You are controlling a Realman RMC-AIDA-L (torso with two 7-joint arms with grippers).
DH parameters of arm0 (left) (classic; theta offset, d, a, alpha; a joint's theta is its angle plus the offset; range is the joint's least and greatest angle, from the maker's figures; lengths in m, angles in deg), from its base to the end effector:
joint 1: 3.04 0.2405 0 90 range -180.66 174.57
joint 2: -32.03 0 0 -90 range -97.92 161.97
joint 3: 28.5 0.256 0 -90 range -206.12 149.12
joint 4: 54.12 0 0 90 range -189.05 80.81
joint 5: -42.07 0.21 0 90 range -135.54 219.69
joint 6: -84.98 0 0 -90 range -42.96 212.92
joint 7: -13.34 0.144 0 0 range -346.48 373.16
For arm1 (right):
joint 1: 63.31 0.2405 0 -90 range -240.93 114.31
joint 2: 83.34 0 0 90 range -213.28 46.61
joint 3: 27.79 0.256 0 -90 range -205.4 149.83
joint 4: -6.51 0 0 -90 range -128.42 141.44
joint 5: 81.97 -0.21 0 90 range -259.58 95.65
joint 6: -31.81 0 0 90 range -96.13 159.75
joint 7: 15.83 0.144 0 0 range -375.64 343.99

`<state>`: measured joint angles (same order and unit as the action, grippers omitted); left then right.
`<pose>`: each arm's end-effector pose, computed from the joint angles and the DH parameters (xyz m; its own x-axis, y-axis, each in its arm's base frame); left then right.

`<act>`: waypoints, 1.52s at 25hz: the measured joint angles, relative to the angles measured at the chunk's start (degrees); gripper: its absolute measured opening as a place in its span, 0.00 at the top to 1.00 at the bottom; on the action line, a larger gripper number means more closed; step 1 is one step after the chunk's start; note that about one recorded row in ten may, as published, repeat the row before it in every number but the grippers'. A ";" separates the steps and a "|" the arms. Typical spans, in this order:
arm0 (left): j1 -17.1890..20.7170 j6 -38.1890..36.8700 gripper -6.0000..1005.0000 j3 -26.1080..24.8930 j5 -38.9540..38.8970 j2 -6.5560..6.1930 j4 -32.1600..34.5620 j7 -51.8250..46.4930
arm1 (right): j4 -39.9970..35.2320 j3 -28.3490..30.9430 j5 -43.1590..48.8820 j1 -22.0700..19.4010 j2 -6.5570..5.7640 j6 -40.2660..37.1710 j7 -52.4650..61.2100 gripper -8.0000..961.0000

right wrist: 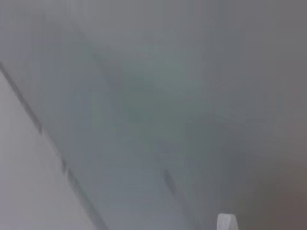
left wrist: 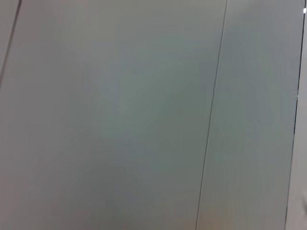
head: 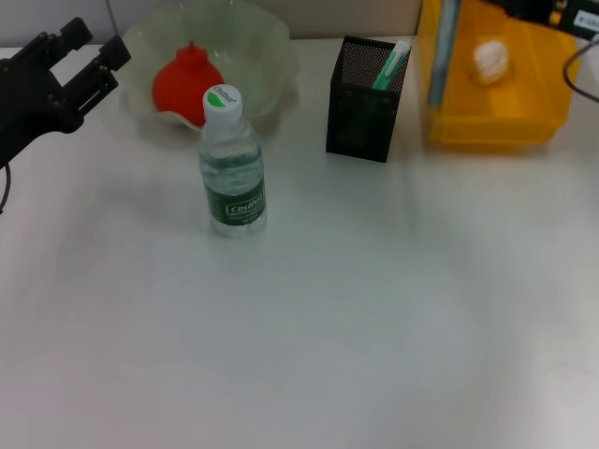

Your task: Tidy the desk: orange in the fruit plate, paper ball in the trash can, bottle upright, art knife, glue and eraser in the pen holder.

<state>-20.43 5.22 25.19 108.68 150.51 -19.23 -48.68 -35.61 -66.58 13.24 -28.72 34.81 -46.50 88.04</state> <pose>-0.2843 0.3225 0.0437 0.5612 0.0155 0.8275 0.6237 -0.6652 -0.4105 0.2165 0.3971 0.0581 0.4202 -0.4159 -0.8065 -0.7436 -0.6672 -0.0433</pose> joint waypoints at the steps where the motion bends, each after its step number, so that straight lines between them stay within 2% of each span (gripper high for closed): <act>1: -0.07 -0.01 0.40 0.01 0.00 0.06 -0.07 0.10 | 2.62 -0.09 -3.58 0.43 0.27 1.56 -5.01 0.85; 4: -0.28 0.02 0.40 0.01 0.00 0.07 -0.78 0.22 | 8.60 -0.60 -12.28 2.08 0.92 5.02 -19.38 0.85; 10: 0.07 0.06 0.40 -0.72 -0.01 0.07 -1.63 0.48 | 14.87 -0.83 -15.92 6.01 1.07 10.58 -30.30 0.85; 17: -0.13 -0.22 0.40 -1.42 -0.47 0.00 -3.50 1.19 | 19.91 -5.33 -16.08 8.78 1.09 18.80 -36.78 0.85; 22: -0.33 -0.06 0.40 -1.47 -0.51 0.00 -3.63 1.66 | 24.19 -5.77 -15.93 11.11 1.13 22.37 -39.47 0.85; 32: -0.01 -0.52 0.40 -1.48 -0.52 -0.11 -3.61 1.26 | 25.03 -6.44 -16.07 10.08 1.40 20.15 -41.45 0.84; 38: 0.07 -0.53 0.39 -1.49 -0.52 -0.23 -3.36 -0.67 | 25.08 -7.53 -16.14 9.87 1.41 19.93 -39.96 0.69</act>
<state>-20.37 4.69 23.70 108.16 150.28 -22.60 -49.35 -10.53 -74.11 -2.90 -18.84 36.22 -26.57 48.08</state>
